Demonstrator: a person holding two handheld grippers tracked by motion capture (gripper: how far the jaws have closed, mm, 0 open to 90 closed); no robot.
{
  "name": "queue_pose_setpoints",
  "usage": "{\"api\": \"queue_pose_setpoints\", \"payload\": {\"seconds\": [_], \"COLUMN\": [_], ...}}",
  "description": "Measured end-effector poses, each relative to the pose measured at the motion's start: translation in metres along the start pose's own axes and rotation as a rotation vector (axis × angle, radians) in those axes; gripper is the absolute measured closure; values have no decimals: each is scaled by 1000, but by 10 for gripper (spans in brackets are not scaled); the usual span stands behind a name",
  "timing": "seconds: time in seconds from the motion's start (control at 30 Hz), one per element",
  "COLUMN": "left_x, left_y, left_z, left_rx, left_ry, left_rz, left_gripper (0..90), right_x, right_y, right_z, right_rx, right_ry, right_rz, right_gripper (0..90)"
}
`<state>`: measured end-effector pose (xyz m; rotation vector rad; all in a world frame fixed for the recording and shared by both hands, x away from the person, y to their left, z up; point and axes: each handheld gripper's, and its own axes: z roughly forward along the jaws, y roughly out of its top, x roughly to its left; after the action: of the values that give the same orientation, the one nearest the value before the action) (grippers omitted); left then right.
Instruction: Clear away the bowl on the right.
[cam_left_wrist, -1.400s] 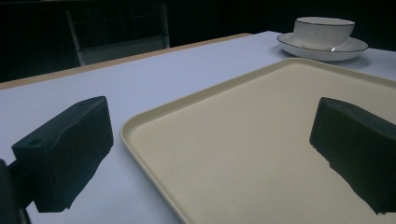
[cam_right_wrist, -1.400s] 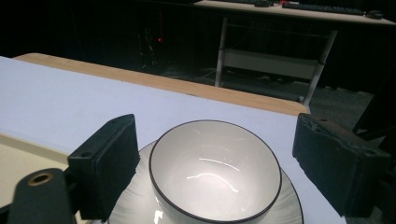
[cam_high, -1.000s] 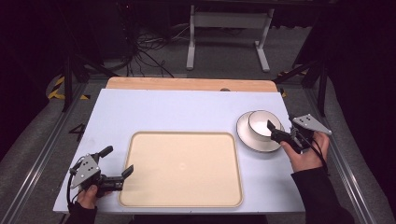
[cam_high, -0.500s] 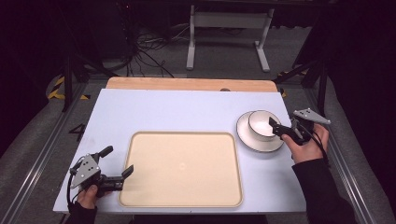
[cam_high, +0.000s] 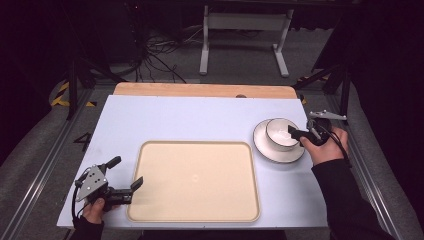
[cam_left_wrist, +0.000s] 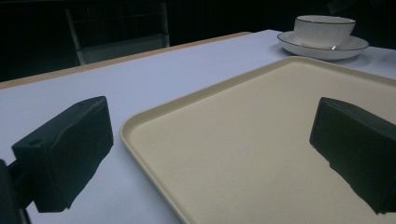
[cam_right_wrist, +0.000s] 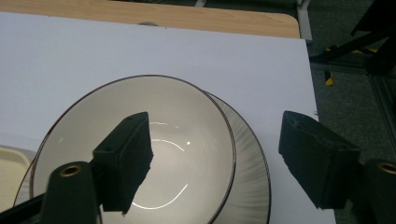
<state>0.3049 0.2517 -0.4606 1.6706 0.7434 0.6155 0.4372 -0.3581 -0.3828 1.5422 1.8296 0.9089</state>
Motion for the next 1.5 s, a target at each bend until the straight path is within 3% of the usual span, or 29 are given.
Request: {"api": "queue_pose_setpoints", "payload": {"seconds": [0.23,0.47,0.77,1.3,1.5], "left_x": [0,0,0,0,0], "left_y": [0,0,0,0,0], "left_z": [0,0,0,0,0], "left_rx": [1,3,3,3,4], "left_ry": [1,-1,-1,0,0], "left_rz": [0,3,2,3,4], "left_gripper": [1,1,1,1,1], "right_x": [-5,-9,-13,-14,-14], "right_y": [8,18,21,18,16], "right_z": [6,13,23,37,42], "right_rx": [68,180,277,351,383], "right_ry": [-15,-13,4,25,37], "right_rz": [-2,13,30,45,58], "right_gripper": [345,459,539,605,687]}}
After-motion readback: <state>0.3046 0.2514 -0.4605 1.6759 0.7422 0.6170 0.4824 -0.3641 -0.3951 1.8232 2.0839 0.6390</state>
